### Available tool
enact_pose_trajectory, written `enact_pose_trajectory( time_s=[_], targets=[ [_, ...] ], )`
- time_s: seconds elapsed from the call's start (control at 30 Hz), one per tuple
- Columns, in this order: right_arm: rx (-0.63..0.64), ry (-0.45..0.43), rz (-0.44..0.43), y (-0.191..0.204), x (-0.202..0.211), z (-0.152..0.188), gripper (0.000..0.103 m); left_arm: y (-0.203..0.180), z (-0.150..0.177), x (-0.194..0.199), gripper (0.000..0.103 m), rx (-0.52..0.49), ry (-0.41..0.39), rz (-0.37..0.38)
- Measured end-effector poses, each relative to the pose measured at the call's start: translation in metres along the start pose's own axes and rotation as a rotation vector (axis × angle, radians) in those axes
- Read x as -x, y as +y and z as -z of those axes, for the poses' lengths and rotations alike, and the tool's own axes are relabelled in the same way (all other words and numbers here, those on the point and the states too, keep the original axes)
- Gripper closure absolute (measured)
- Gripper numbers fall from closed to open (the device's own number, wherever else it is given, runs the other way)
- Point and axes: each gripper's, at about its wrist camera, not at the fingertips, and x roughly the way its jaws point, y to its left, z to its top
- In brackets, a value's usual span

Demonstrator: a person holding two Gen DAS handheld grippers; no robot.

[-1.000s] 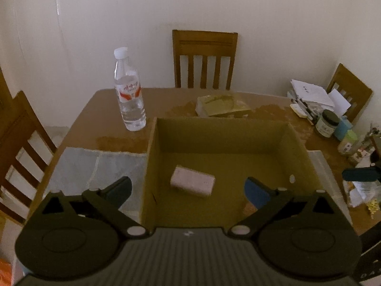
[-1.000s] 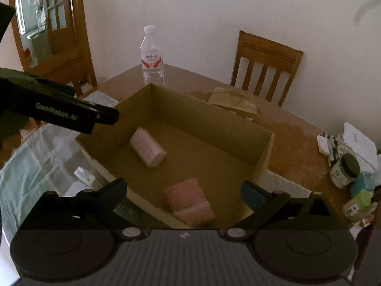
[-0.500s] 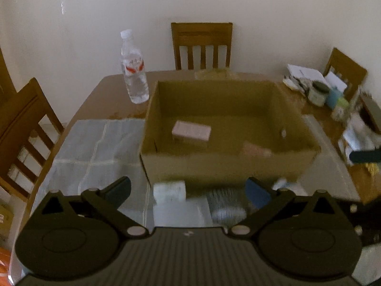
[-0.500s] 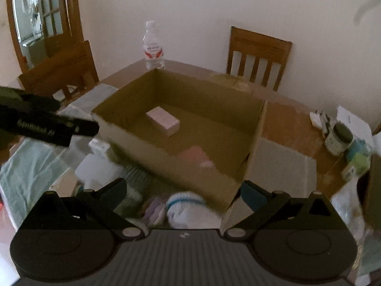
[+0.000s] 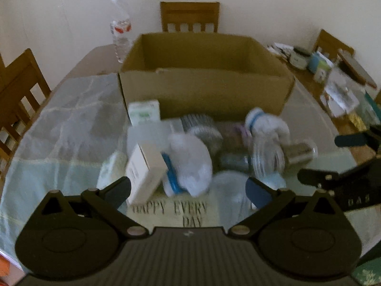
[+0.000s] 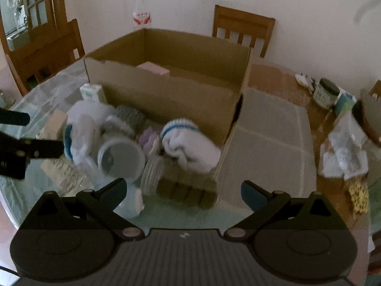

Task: Organize objects
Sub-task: 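Return both tools to the pile and approach the white boxes and plush toy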

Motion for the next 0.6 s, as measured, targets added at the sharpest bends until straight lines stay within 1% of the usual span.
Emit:
enact_pose_trajectory(
  time_s=[0.17, 0.33, 0.43, 0.6],
  targets=[
    [-0.009, 0.034, 0.024, 0.002, -0.005, 0.013, 0.000, -0.008, 0.017, -0.010, 0.001, -0.015, 0.037, 0.024],
    [0.004, 0.060, 0.030, 0.005, -0.009, 0.022, 0.000, -0.014, 0.028, -0.023, 0.001, -0.019, 0.074, 0.010],
    [-0.012, 0.071, 0.012, 0.005, -0.010, 0.025, 0.000, -0.016, 0.031, -0.024, 0.001, -0.021, 0.084, 0.021],
    [-0.019, 0.077, -0.039, 0.009, -0.011, 0.028, 0.000, -0.010, 0.034, -0.018, 0.001, -0.025, 0.088, 0.005]
  ],
)
